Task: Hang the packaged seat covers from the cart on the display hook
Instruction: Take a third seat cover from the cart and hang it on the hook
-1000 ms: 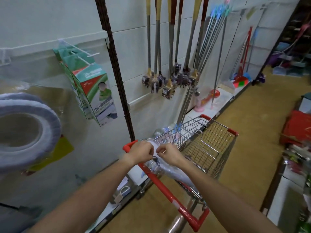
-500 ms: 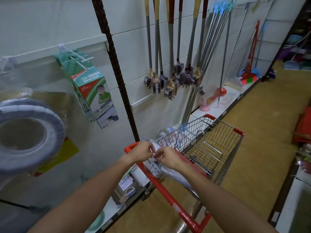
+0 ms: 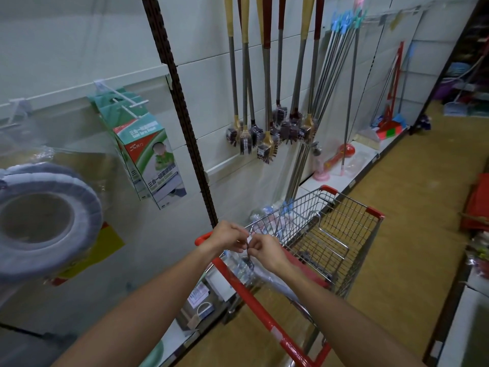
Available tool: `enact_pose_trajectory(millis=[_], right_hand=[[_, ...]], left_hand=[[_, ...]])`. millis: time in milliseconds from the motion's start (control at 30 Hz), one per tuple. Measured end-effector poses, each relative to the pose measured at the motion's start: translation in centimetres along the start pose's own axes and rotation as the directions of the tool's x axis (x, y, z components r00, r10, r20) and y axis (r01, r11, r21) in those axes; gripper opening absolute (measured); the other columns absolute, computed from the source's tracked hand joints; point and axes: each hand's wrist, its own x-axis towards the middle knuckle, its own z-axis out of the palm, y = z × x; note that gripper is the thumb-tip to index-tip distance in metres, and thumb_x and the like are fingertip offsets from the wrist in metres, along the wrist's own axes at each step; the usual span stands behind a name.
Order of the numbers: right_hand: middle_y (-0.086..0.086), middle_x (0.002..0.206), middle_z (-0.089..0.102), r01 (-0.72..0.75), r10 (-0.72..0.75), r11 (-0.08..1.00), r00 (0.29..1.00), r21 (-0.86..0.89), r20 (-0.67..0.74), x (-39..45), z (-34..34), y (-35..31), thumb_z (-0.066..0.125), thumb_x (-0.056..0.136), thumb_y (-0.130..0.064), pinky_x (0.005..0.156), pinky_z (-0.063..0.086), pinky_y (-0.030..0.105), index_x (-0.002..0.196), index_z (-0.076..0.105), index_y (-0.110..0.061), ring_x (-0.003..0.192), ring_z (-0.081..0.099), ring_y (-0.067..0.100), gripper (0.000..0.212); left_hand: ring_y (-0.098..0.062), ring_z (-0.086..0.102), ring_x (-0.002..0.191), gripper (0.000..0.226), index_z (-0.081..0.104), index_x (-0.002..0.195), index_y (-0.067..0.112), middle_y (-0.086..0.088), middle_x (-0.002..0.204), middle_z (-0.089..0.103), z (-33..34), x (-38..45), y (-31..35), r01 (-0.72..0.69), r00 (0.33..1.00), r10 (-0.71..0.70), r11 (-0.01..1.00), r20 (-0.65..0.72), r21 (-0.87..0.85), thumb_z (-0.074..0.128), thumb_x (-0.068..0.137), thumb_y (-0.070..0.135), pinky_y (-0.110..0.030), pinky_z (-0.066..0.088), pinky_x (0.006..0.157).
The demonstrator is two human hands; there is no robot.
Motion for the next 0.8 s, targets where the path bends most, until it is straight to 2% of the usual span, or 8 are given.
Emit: enact_pose_trajectory(millis=[100,233,367,500,567,633,733,800], right_hand=[[0.007,0.081,0.077,-0.013,0.013,1.000,1.000,0.027,-0.002,0.1,-0.1,0.1,0.066,0.087,-0.004,0.079,0.059,0.037,0.083,0.071,-0.013,0.076,0.072,0.019,0.011],[0.008,0.085,0.076,-0.023,0.021,0.998,0.999,0.055,0.029,0.2,-0.7,0.3,0.063,0.089,-0.002,0.082,0.059,0.038,0.086,0.070,-0.010,0.081,0.072,0.021,0.011],[0.006,0.086,0.075,-0.010,0.007,0.998,0.999,0.064,0.042,0.2,-1.2,0.1,0.060,0.089,-0.002,0.084,0.058,0.040,0.076,0.063,-0.019,0.082,0.071,0.017,0.022],[0.006,0.087,0.076,-0.011,0.006,0.992,0.999,0.125,0.039,0.3,-1.7,0.3,0.059,0.089,-0.003,0.085,0.059,0.044,0.082,0.062,-0.012,0.084,0.073,0.016,0.012],[0.009,0.087,0.076,-0.015,0.009,0.989,0.999,0.149,0.038,0.4,-2.1,0.1,0.059,0.090,-0.004,0.085,0.059,0.046,0.086,0.061,-0.010,0.085,0.074,0.017,0.008],[0.010,0.085,0.076,-0.008,0.003,0.987,0.999,0.160,0.033,0.4,-2.7,-0.6,0.057,0.091,-0.004,0.082,0.059,0.048,0.087,0.059,-0.011,0.084,0.074,0.022,0.009],[0.011,0.085,0.073,0.003,-0.002,0.988,1.000,0.157,-0.006,0.7,-4.1,-1.7,0.054,0.093,-0.004,0.077,0.057,0.049,0.089,0.058,-0.012,0.082,0.071,0.029,0.009],[0.009,0.084,0.069,0.022,-0.017,0.991,0.999,0.135,-0.039,0.9,-5.3,-2.4,0.053,0.095,-0.006,0.073,0.057,0.046,0.089,0.056,-0.014,0.076,0.068,0.025,0.011]], left_hand=[[-0.020,0.067,0.053,0.007,0.069,0.084,-0.001,-0.018,0.068,0.067,0.2,0.0,0.1,0.021,1.000,-0.022,0.999,-0.020,-0.038,0.064,0.088,-0.003,-0.026,0.058,0.051],[-0.021,0.066,0.057,0.019,0.069,0.079,0.001,-0.016,0.066,0.067,0.1,0.3,0.0,-0.030,0.998,0.033,0.998,-0.044,0.061,0.058,0.081,-0.013,-0.028,0.061,0.059],[-0.017,0.059,0.050,0.008,0.072,0.074,-0.003,-0.006,0.054,0.062,0.1,0.3,-0.4,-0.147,0.982,0.173,0.954,-0.078,0.262,0.067,0.073,-0.010,-0.024,0.052,0.050],[-0.005,0.053,0.042,0.010,0.073,0.069,0.003,0.003,0.048,0.059,0.0,0.5,-0.2,-0.172,0.978,0.199,0.937,-0.062,0.303,0.072,0.079,0.002,-0.020,0.044,0.046],[-0.001,0.052,0.046,0.017,0.070,0.064,0.012,0.008,0.050,0.059,-0.2,1.0,0.1,-0.179,0.979,0.201,0.929,-0.034,0.325,0.074,0.079,0.006,-0.019,0.042,0.051],[-0.006,0.054,0.056,0.020,0.067,0.062,0.017,0.004,0.059,0.062,-0.3,1.3,0.5,-0.207,0.976,0.219,0.915,0.003,0.347,0.076,0.078,0.009,-0.023,0.044,0.060],[-0.012,0.059,0.068,0.017,0.066,0.066,0.020,-0.001,0.071,0.067,-0.5,1.6,1.3,-0.270,0.959,0.281,0.894,0.022,0.358,0.078,0.078,0.015,-0.031,0.047,0.072],[-0.011,0.062,0.072,0.013,0.067,0.071,0.019,0.000,0.075,0.069,-0.6,1.4,2.2,-0.332,0.940,0.338,0.882,0.041,0.336,0.078,0.079,0.017,-0.030,0.050,0.077]])
